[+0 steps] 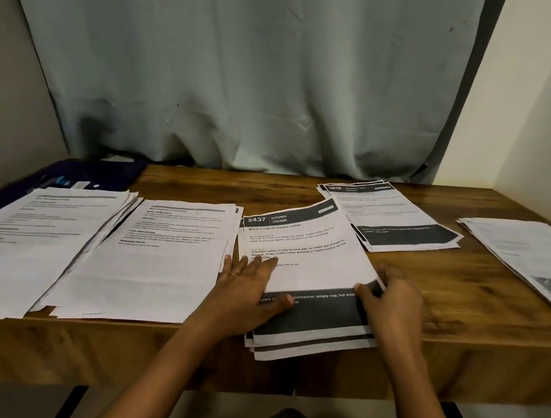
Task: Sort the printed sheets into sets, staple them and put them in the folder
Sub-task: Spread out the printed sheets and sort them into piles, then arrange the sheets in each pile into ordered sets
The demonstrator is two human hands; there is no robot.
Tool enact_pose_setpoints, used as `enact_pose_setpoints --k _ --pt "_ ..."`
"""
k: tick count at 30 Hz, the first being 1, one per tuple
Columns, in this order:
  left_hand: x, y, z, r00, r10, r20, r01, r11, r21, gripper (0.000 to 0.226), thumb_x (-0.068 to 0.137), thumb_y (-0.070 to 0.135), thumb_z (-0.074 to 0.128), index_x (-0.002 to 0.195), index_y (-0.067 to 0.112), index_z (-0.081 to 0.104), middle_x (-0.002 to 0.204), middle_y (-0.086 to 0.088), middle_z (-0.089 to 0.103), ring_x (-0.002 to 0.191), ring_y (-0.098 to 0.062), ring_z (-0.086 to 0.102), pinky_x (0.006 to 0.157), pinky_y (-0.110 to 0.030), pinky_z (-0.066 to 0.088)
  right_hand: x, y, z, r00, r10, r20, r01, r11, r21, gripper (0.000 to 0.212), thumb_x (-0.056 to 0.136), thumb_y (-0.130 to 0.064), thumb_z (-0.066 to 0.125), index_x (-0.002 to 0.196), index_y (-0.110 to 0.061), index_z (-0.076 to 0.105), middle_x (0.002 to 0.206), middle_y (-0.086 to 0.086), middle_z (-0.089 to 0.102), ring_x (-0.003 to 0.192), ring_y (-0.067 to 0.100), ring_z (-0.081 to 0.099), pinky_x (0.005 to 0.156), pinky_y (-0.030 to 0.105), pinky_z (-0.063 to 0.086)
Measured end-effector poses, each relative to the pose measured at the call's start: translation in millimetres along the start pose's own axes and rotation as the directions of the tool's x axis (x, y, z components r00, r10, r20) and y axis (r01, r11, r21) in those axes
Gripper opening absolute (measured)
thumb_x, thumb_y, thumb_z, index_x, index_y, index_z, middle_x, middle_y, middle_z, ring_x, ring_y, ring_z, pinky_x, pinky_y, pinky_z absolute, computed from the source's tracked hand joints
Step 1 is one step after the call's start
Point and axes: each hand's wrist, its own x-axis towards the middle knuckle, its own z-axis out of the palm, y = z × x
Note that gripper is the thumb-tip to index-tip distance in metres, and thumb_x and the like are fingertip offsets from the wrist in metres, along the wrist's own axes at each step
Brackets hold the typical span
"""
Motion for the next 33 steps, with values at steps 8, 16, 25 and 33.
enact_pose_setpoints --k 8,16,25,33 --pt "8 6 -3 1.000 0.023 -0.003 -0.023 1.000 -0.006 0.082 0.088 0.069 0.037 0.153 0.029 0.008 0.161 0.005 0.011 0.148 -0.015 0.005 0.119 -0.043 -0.011 1 6 -8 0.975 -0.027 -0.219 0.041 0.997 0.061 0.005 0.093 -0.020 0.058 0.095 -0.023 0.061 0.080 -0.003 0.060 0.073 0.017 0.054 0.065 0.033 0.049" --pt "4 -1 -14 1.000 0.000 0.015 0.000 1.000 -0.024 0.103 0.069 0.090 0.025 0.153 0.034 0.005 0.162 0.002 0.002 0.148 -0.017 -0.002 0.114 -0.038 -0.013 13 19 -35 0.996 -0.019 0.091 -0.024 0.894 0.448 0.009 0.089 -0.013 0.065 0.095 -0.017 0.061 0.085 0.001 0.066 0.077 0.018 0.065 0.054 0.022 0.044" --pt "22 -10 -15 0.998 -0.031 0.049 0.032 0.999 -0.019 0.128 0.044 0.102 0.002 0.153 0.035 0.005 0.162 0.001 -0.002 0.148 -0.022 -0.002 0.118 -0.047 -0.005 -7 11 -30 0.959 -0.041 0.282 -0.020 0.978 0.208 0.027 0.092 -0.018 0.061 0.118 -0.024 0.056 0.095 -0.006 0.060 0.078 0.007 0.057 0.058 0.015 0.045" --pt "23 -15 -18 0.985 -0.016 0.170 0.005 0.998 0.065 0.138 0.031 0.103 -0.008 0.152 0.037 0.000 0.161 0.002 -0.008 0.147 -0.023 -0.013 0.115 -0.047 -0.014 36 -20 -46 0.784 -0.123 0.609 0.171 0.985 -0.020 0.045 0.087 -0.034 0.067 0.126 -0.022 0.050 0.112 -0.004 0.058 0.099 0.012 0.057 0.084 0.027 0.050"
